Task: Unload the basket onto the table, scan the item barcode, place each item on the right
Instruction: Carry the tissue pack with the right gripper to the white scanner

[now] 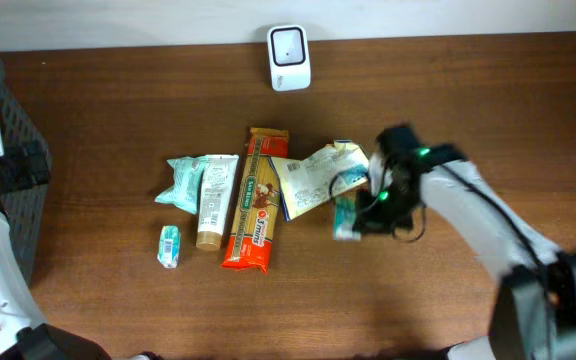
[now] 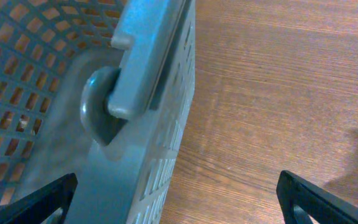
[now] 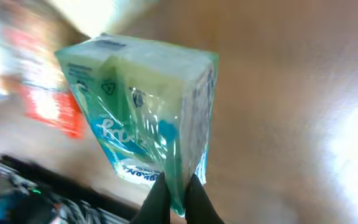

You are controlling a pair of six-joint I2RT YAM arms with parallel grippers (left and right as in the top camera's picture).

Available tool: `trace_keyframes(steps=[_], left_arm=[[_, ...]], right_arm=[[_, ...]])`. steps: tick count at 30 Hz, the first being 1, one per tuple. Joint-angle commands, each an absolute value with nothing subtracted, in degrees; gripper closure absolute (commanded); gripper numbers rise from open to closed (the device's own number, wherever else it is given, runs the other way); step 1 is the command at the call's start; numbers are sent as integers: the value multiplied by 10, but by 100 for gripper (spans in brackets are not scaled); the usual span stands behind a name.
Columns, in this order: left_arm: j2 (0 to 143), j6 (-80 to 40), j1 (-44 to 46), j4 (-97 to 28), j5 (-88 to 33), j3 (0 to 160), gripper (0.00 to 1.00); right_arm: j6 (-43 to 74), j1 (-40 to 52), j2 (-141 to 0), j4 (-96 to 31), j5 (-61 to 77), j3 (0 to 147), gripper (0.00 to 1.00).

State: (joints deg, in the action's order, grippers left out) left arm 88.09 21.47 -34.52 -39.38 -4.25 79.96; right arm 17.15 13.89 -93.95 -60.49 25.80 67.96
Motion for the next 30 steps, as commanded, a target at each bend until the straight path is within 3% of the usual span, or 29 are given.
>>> trace_keyframes(steps=[1, 7, 11, 18, 21, 23, 30], left_arm=[[884, 213, -347, -395, -49, 804, 1], [884, 213, -347, -395, -49, 804, 1], [884, 213, -347, -395, -49, 804, 1], [884, 213, -347, -395, -49, 804, 1], [884, 213, -347, -395, -49, 804, 1], [884, 213, -347, -395, -49, 804, 1], [884, 213, -347, -395, -49, 804, 1]], right_arm=[[88, 89, -873, -614, 376, 755, 96], [-2, 38, -879, -521, 704, 761, 96], [37, 38, -880, -386, 868, 761, 96], [496, 37, -880, 81, 847, 761, 96], [629, 37, -880, 237, 831, 761, 96], [670, 37, -880, 286, 818, 761, 96], [651, 62, -945, 280, 795, 761, 96]])
